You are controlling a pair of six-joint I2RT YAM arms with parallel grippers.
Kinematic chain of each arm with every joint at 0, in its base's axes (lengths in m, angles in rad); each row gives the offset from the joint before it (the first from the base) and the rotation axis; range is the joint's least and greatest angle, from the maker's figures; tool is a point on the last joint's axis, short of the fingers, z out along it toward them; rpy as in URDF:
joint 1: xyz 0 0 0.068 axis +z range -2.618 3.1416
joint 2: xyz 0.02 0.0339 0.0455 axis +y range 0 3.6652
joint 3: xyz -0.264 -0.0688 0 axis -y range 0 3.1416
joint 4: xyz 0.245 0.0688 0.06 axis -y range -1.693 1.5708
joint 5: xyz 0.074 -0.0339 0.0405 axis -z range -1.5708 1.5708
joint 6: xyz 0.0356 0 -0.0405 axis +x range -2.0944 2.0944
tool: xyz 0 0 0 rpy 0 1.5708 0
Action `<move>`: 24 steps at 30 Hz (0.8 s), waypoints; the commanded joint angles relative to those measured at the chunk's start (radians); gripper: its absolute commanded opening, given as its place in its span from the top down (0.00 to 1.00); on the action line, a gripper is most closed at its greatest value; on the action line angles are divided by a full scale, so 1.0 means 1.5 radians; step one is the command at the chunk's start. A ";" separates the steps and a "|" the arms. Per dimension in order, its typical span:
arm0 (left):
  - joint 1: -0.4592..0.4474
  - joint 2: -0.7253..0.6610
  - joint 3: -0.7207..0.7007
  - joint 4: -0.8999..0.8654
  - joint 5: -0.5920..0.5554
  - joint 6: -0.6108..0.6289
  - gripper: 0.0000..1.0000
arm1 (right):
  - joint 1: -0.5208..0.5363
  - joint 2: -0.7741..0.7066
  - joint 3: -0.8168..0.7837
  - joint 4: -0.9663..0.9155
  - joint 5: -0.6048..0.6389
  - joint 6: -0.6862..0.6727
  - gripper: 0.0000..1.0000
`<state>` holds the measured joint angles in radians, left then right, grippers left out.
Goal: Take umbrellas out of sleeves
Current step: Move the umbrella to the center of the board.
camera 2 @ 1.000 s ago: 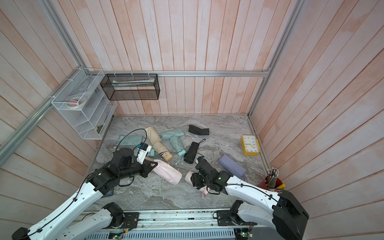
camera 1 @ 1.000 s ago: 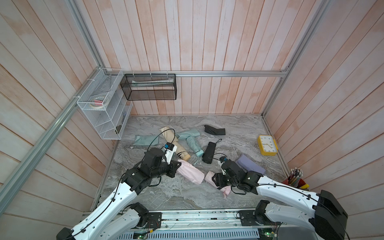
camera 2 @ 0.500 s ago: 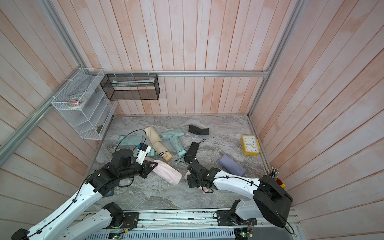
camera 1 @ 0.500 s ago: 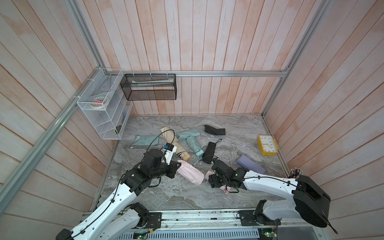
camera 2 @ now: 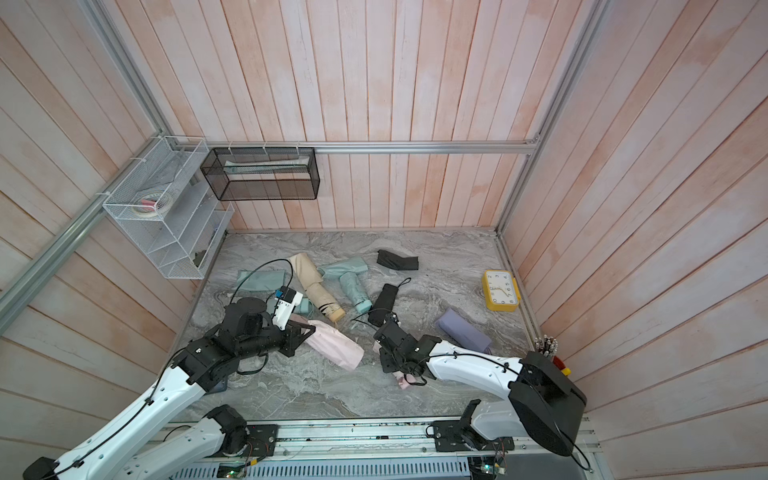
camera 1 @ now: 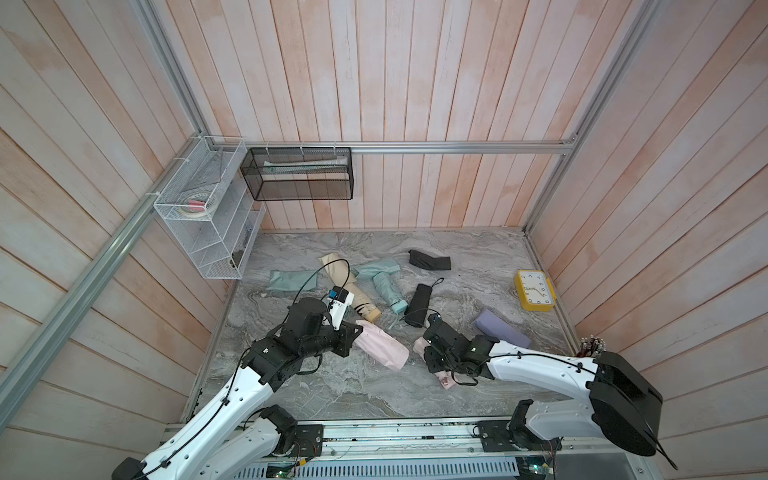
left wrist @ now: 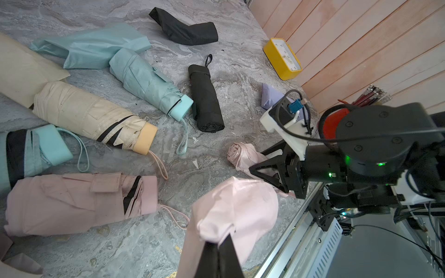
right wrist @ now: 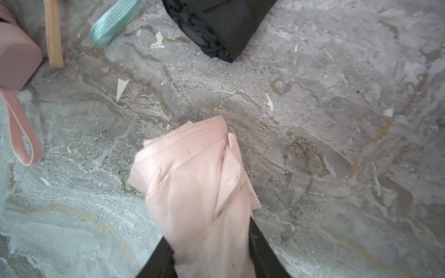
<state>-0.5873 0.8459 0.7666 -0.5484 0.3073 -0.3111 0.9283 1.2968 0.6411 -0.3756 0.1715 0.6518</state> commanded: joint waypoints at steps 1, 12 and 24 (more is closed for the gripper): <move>0.003 -0.003 -0.013 0.022 0.011 0.003 1.00 | -0.031 -0.038 -0.019 -0.050 0.024 0.027 0.65; 0.003 -0.006 -0.027 0.042 0.045 0.009 1.00 | -0.265 -0.084 -0.029 0.067 -0.052 -0.041 0.65; -0.003 0.009 -0.028 0.041 0.046 0.009 1.00 | -0.439 0.149 0.171 0.170 -0.082 -0.122 0.64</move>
<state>-0.5884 0.8516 0.7345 -0.5045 0.3630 -0.3099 0.2977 1.4849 0.8349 -0.2062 0.0715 0.5102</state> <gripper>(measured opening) 0.044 0.356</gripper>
